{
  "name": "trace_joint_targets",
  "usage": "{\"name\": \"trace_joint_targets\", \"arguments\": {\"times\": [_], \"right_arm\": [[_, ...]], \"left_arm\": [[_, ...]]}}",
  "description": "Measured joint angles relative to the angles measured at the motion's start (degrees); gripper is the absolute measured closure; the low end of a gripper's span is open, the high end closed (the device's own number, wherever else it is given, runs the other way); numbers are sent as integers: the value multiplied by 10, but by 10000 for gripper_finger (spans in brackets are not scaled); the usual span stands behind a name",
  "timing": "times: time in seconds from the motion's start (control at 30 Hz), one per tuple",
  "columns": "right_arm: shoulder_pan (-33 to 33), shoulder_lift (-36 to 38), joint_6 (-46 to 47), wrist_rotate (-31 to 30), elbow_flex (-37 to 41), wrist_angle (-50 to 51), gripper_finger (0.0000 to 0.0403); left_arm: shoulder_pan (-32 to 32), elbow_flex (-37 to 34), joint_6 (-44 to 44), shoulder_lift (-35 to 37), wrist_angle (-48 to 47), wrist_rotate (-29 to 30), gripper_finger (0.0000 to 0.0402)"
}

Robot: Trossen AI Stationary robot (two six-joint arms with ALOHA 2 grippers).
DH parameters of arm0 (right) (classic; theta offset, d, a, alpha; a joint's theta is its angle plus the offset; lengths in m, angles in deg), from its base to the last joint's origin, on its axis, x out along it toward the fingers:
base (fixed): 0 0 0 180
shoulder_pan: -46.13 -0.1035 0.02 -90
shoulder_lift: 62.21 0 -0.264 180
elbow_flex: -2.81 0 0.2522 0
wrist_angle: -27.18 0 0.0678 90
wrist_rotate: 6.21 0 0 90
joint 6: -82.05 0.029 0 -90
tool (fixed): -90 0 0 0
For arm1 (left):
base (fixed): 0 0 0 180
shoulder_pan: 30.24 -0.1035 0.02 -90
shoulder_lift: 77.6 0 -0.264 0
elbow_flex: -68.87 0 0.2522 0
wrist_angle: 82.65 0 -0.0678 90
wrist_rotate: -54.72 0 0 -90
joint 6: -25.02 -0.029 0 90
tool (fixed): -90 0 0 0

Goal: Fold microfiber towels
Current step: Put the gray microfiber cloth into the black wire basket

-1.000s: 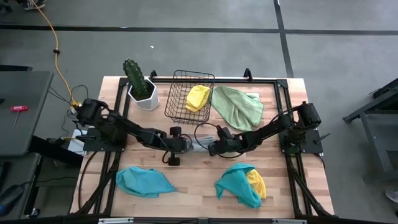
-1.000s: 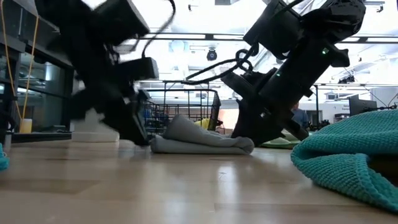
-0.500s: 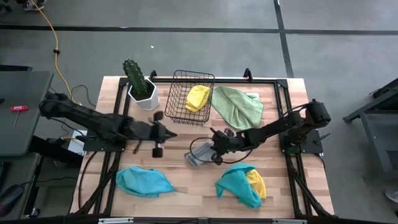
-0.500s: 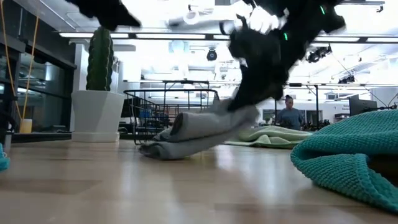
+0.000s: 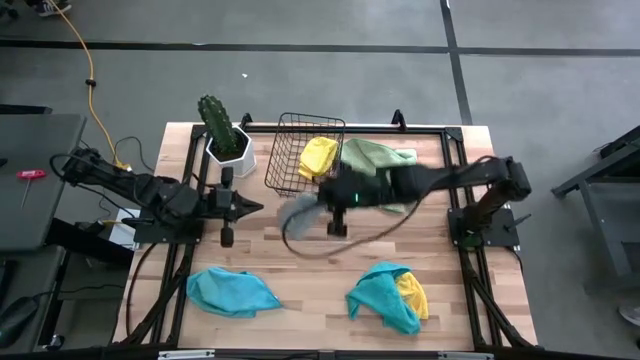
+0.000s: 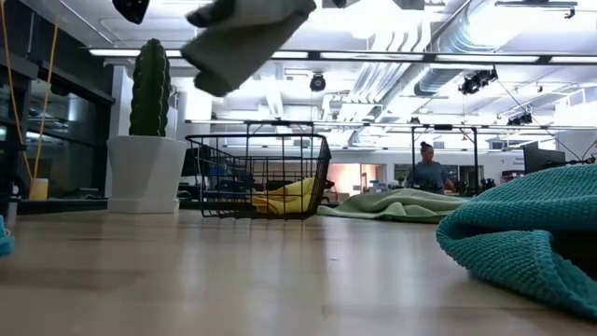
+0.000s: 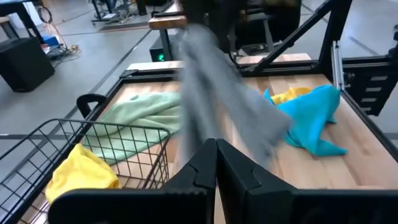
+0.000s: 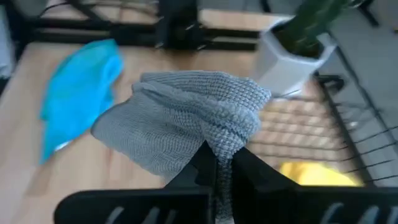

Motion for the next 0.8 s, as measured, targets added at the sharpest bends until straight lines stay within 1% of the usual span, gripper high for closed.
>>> {"name": "trace_joint_targets", "arguments": {"times": [0.1, 0.2, 0.3, 0.43, 0.53, 0.67, 0.8], "right_arm": [[49, 0, -36, 20, -29, 15, 402], [98, -1, -74, 43, -32, 15, 402], [144, -16, -120, 71, -32, 13, 403], [194, -56, -167, 110, -32, -3, 403], [222, -97, -197, 139, -32, -36, 403], [250, -150, -244, 215, -31, -85, 403], [271, -195, -257, 224, -58, -58, 403]], "left_arm": [[6, 0, 0, 0, 0, 3, 401], [9, 0, 0, 0, 0, 4, 401], [9, 0, 0, 0, 0, 4, 401], [9, 0, -2, 0, 0, 5, 401], [9, 0, -2, -3, 0, 6, 401], [9, 0, -2, -4, 0, 7, 401], [9, 0, -5, -4, 0, 8, 401]]}}
